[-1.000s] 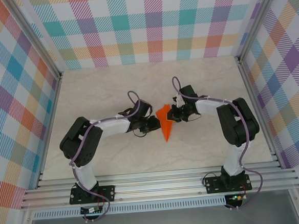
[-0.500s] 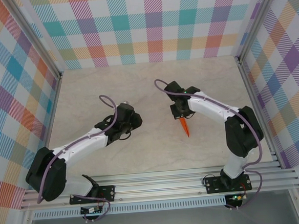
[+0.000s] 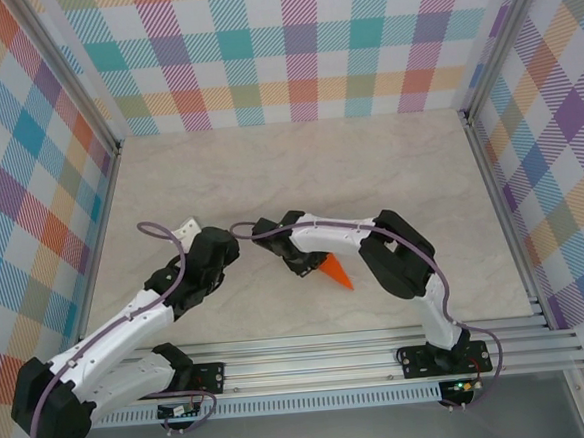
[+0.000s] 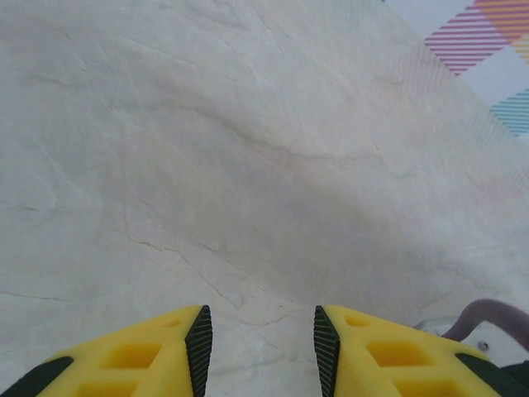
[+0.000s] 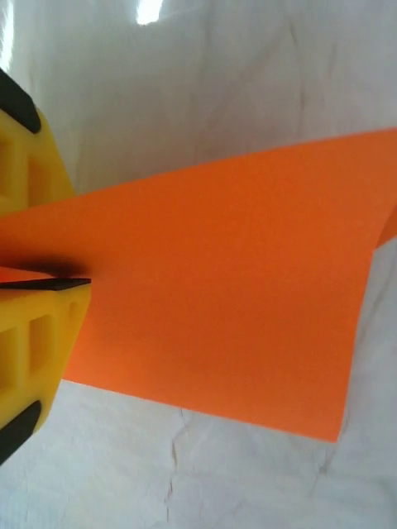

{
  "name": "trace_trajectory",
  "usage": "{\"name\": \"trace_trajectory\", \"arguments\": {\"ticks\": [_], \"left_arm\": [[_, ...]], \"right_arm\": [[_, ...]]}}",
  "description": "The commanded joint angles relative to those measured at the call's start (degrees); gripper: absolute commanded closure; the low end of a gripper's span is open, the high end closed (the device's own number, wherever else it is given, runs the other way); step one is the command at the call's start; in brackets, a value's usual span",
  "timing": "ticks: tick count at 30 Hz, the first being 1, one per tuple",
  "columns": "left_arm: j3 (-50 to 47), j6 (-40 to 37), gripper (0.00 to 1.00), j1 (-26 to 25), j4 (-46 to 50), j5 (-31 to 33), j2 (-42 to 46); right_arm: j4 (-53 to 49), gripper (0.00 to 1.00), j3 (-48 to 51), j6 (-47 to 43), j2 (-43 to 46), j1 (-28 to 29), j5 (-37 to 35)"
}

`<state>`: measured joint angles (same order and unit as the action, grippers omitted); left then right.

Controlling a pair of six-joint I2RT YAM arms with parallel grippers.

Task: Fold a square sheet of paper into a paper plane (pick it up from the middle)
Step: Turn over the paper at the center of the table.

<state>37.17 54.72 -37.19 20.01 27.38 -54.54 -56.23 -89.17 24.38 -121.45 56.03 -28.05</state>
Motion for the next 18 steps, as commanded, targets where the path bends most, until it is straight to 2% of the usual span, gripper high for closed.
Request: {"name": "trace_trajectory", "arguments": {"ticks": [1, 5, 8, 12, 15, 18], "left_arm": [[-1.47, 1.3, 0.58, 0.98, 3.0, 4.01, 2.27], [-1.76, 1.11, 0.58, 0.98, 3.47, 3.13, 2.73], [-1.92, -0.79, 0.55, 0.98, 1.84, 0.41, 1.97], [-1.41, -3.38, 0.53, 0.98, -1.22, -5.73, -1.02], [-0.66, -4.72, 0.53, 0.98, -3.57, -11.2, -4.73], [0.21, -5.77, 0.54, 1.0, -7.07, -17.41, -8.93]], "right_arm": [[-1.16, 0.72, -1.83, 2.69, 0.08, -0.41, 4.04], [1.39, 0.56, -1.0, 1.38, 1.77, -0.4, 11.12], [5.42, 0.4, 2.0, 0.24, 7.29, -0.4, 16.19], [9.8, 0.23, 7.57, -0.51, 16.77, -1.02, 19.78], [13.33, 0.25, 12.95, -0.17, 23.29, -3.64, 24.89], [18.42, 0.45, 21.0, 0.38, 29.93, -8.23, 32.92]]}}
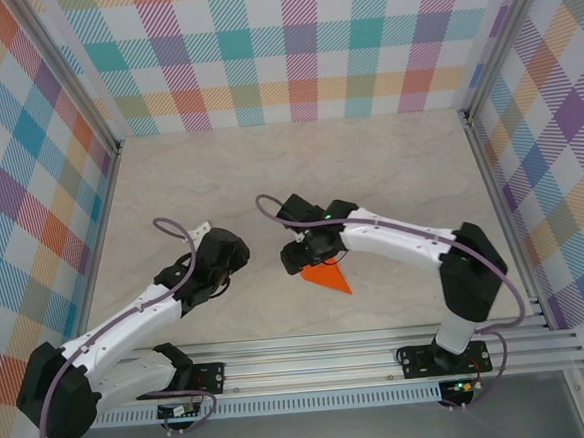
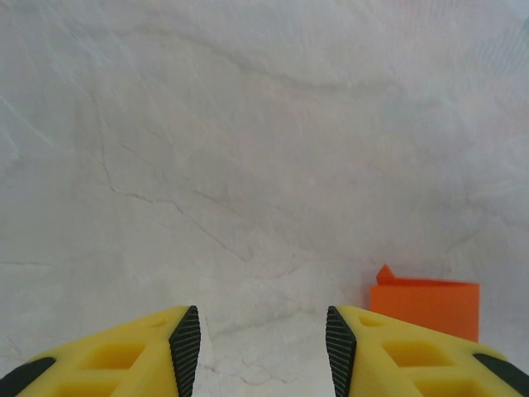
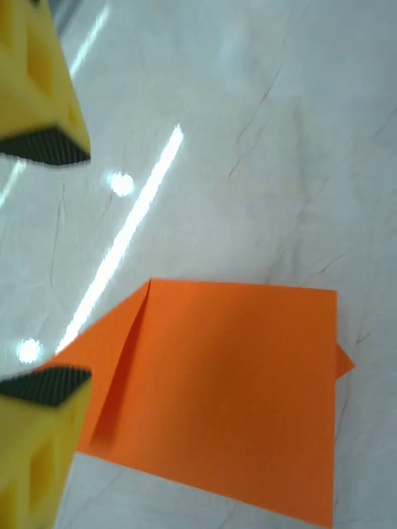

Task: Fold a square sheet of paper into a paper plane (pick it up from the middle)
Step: Turn over the paper at the center of the table, then fold the wing for the fifth time at the center of the table.

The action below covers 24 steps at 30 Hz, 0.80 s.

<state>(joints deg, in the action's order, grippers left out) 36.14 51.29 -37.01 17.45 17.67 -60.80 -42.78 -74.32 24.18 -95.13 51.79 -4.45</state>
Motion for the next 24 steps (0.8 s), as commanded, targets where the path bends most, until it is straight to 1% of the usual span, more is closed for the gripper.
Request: {"name": "trace_trajectory", "arguments": {"ticks": [1, 3, 6, 9, 12, 16, 24], "left_arm": [[1.45, -2.42, 0.54, 0.82, -5.18, -9.43, -3.86], [1.48, -2.74, 0.54, 0.65, -7.65, -14.04, -6.8], [1.48, -1.72, 0.55, -0.83, -10.08, -17.77, -10.74], [2.03, -0.79, 0.55, -3.53, -10.18, -18.11, -14.02], [2.66, 0.55, 0.56, -5.99, -10.39, -17.69, -16.56], [3.92, 2.04, 0.56, -8.74, -11.28, -17.51, -20.11], [8.45, 3.4, 0.57, -12.39, -12.06, -17.85, -27.53]], "right_arm": [[6.39, 0.52, 8.69, 0.68, 5.2, -5.55, 11.64], [9.48, 0.66, 13.65, 0.64, 7.74, -9.55, 17.51], [12.02, 0.8, 18.38, 0.45, 8.17, -14.52, 25.43], [12.8, 0.84, 20.4, 0.1, 7.13, -16.76, 27.84], [14.02, 0.86, 21.46, -0.19, 5.9, -17.82, 28.52], [14.18, 0.88, 21.22, -0.6, 3.46, -18.98, 26.18], [16.68, 0.89, 21.84, -1.58, -0.71, -22.22, 24.94]]}}
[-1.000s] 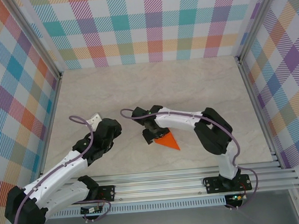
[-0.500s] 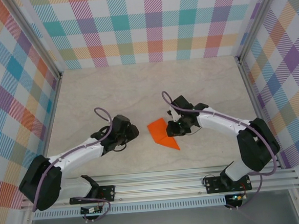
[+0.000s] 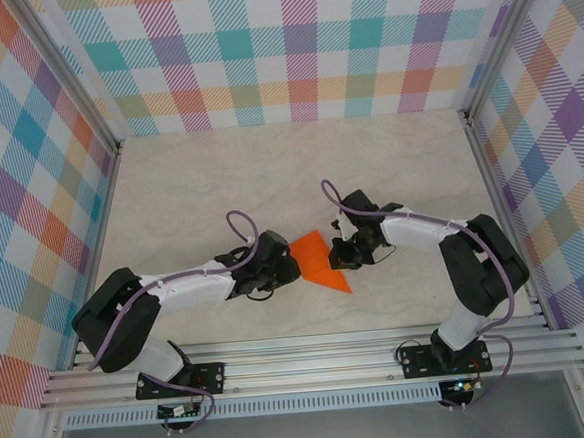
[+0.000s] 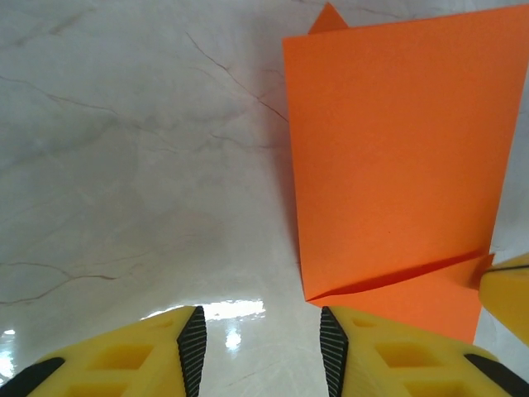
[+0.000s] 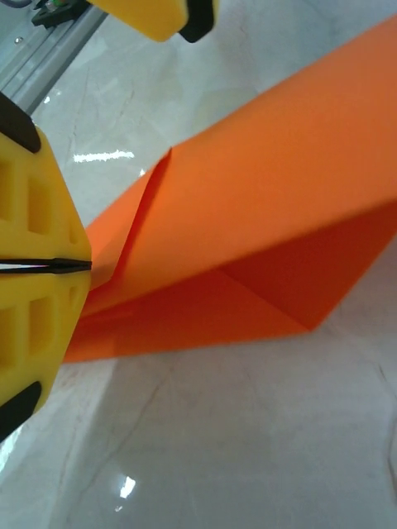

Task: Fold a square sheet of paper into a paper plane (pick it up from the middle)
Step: Fold the wing for the fifth time at the center of the table.

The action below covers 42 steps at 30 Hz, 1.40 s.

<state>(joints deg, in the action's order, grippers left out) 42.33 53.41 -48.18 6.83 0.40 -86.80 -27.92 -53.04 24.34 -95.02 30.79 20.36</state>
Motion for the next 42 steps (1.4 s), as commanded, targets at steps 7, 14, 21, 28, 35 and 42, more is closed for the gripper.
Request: {"name": "trace_trajectory", "arguments": {"ticks": [7, 14, 21, 28, 35, 42], "left_arm": [[3.85, 2.74, 0.54, -2.35, -2.7, -0.85, -4.46], [4.61, 4.62, 0.47, -2.57, -5.9, -1.58, -6.45], [6.26, 6.35, 0.43, -3.25, -10.35, -2.49, -9.19], [8.12, 7.01, 0.43, -3.32, -11.77, -2.6, -12.07], [5.87, 8.1, 0.39, -3.41, -13.28, -0.25, -8.07], [3.83, 8.71, 0.3, -3.42, -13.94, 1.6, -5.71]], "right_arm": [[4.75, 0.89, 2.15, -1.71, -3.81, -3.3, 2.51], [7.0, 0.88, 3.9, -1.4, -4.21, -5.01, 4.59], [7.13, 0.88, 4.08, -2.1, -5.04, -5.13, 5.29], [6.88, 0.88, 4.14, -2.45, -5.35, -5.18, 5.1], [6.22, 0.87, 4.04, -2.54, -5.15, -5.13, 4.08], [5.91, 0.87, 3.83, -2.65, -5.41, -5.19, 3.9]]}}
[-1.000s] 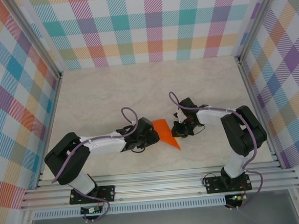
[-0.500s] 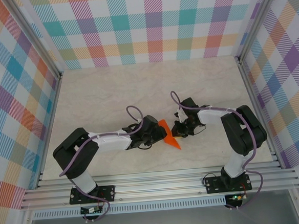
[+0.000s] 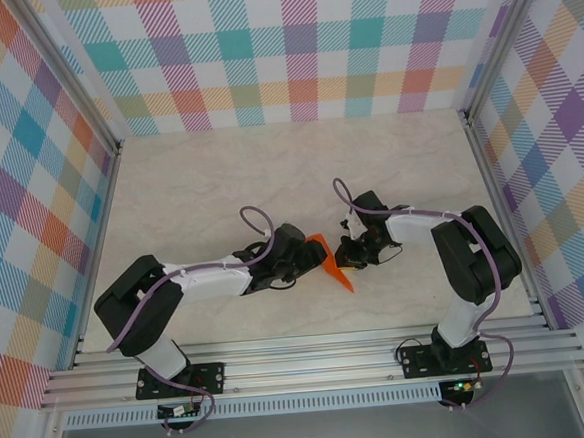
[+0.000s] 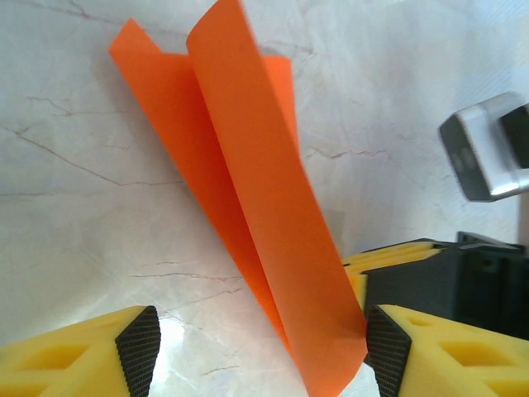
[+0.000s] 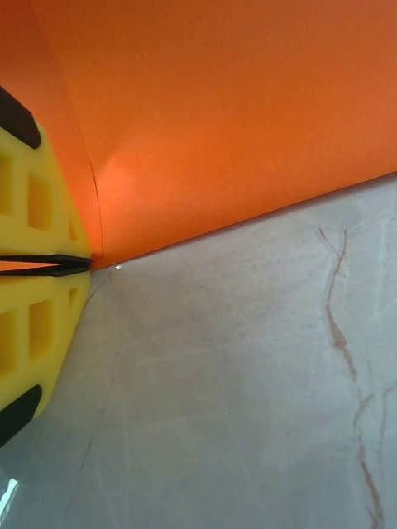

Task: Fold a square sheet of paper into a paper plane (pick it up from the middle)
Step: Fold the wing for the fifth time at the center of the table.

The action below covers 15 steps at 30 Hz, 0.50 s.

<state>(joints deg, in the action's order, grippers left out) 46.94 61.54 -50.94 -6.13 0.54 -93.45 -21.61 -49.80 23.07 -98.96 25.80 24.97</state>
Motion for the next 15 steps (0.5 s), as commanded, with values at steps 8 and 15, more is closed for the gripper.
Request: {"name": "trace_trajectory", "arguments": {"ticks": [8, 15], "left_arm": [[0.04, 1.59, 0.29, -0.65, -3.4, -0.28, -1.9], [1.38, 1.66, 0.47, -0.57, -2.79, 0.05, -3.48]], "right_arm": [[-0.82, 0.87, 0.49, -1.55, -1.39, -0.16, -0.98], [-0.49, 0.85, 0.52, -1.8, -0.34, -0.21, -0.71]]}}
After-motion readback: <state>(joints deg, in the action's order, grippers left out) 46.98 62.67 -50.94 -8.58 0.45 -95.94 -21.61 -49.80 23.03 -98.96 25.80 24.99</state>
